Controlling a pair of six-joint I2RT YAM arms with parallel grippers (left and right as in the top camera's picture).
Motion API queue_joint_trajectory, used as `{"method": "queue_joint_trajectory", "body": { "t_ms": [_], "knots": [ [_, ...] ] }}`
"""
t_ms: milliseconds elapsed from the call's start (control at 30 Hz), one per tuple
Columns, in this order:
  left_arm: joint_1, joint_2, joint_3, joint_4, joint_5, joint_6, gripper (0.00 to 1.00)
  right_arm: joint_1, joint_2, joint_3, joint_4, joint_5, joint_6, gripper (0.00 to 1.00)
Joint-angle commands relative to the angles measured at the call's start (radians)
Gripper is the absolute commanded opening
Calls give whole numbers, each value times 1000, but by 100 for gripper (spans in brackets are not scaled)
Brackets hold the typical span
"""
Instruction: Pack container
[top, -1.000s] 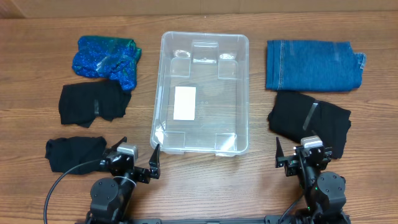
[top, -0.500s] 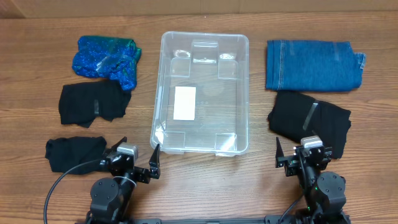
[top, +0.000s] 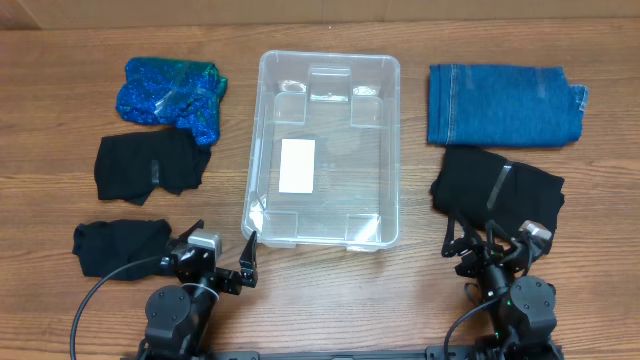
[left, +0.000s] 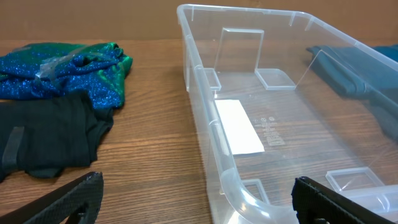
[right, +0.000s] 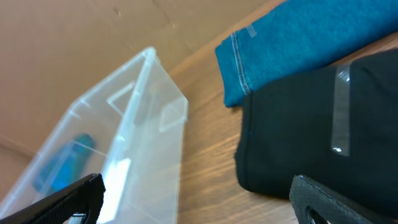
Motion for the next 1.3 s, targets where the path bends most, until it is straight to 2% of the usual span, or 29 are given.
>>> {"method": "queue_joint_trajectory", "body": {
  "t_ms": [0,100,167,400,500,600,733,900,967,1067,1267],
  "knots": [
    [10,-4,-8,5,-7,19,100,-4,-11,-4,46,-2,129,100],
    [10,-4,-8,5,-7,19,100,-4,25,23,110,-53,132,100],
    [10,-4,-8,5,-7,19,100,-6,99,80,140,-48,76,100],
    [10,-4,-8,5,-7,19,100,-14,689,555,117,13,-129,100],
    [10,-4,-8,5,-7,19,100,-64,854,706,59,12,-128,100],
    [10,-4,-8,5,-7,20,100,-236,1028,858,19,-126,-182,100],
    [10,-4,-8,5,-7,19,100,-490,1178,923,21,-333,-262,100],
    [10,-4,-8,5,-7,20,100,-724,1356,928,72,-349,-308,100],
    [10,-4,-8,5,-7,19,100,-787,1445,929,125,-354,-324,100],
    [10,-4,-8,5,-7,19,100,-807,1593,977,149,-360,-389,100],
    [10,-4,-8,5,-7,19,100,-840,1920,1275,23,-430,-464,100]
  ]
}}
